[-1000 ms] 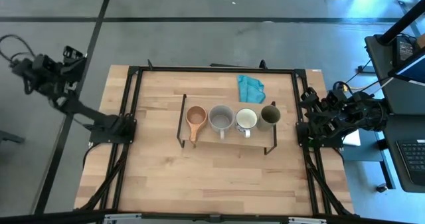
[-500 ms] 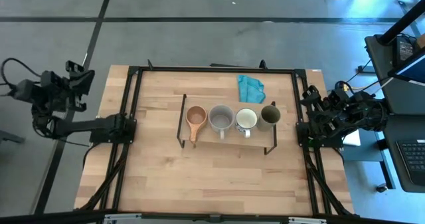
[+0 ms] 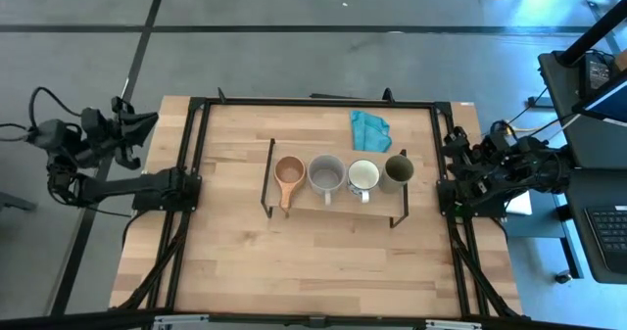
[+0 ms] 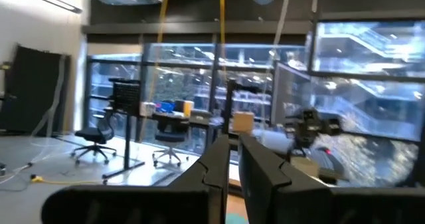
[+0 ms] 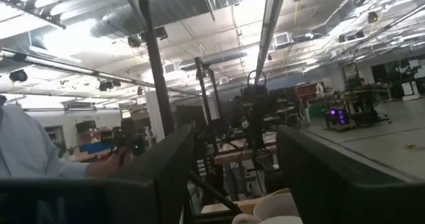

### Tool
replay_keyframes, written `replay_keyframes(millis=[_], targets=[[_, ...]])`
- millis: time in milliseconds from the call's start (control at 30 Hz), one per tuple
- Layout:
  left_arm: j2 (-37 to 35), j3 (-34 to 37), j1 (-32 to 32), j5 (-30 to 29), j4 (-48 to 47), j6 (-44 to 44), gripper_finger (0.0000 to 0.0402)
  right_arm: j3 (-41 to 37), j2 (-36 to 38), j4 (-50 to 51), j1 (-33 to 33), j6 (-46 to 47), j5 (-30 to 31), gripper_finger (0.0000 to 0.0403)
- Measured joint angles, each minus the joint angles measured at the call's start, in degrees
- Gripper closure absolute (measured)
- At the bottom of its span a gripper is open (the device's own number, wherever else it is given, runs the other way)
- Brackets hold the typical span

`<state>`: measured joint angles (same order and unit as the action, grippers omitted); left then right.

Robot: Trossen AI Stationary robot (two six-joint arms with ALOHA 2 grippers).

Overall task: Stack small to large cups/mugs on shelf
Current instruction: Return to Home Position

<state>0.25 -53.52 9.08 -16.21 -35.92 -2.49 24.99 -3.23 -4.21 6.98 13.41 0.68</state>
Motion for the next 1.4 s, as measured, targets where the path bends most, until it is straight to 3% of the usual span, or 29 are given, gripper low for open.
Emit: replay_keyframes(millis=[400, 733, 1067, 1400], targets=[[0.0, 0.0, -0.02, 2.53, -0.56, -0.74, 0.0374, -5.79, 0.05, -6.34, -0.02, 1.69, -0.21, 0.0185], [0.0, 0.0, -0.02, 5.64, 0.83, -0.92, 0.0374, -16.91, 0.07, -25.37, -0.02, 1.4, -2.03, 0.0185], [-0.02, 0.2, -0.02, 7.0, 0.73, -0.87, 0.0374, -19.82, 0.07, -28.74, 0.0, 2.75, -2.31, 0.0185], [-0.02, 6.38, 0.0, 8.5, 6.61, -1.95, 0.0374, -19.82, 0.07, -28.74, -0.02, 2.82, -2.29, 0.0185]])
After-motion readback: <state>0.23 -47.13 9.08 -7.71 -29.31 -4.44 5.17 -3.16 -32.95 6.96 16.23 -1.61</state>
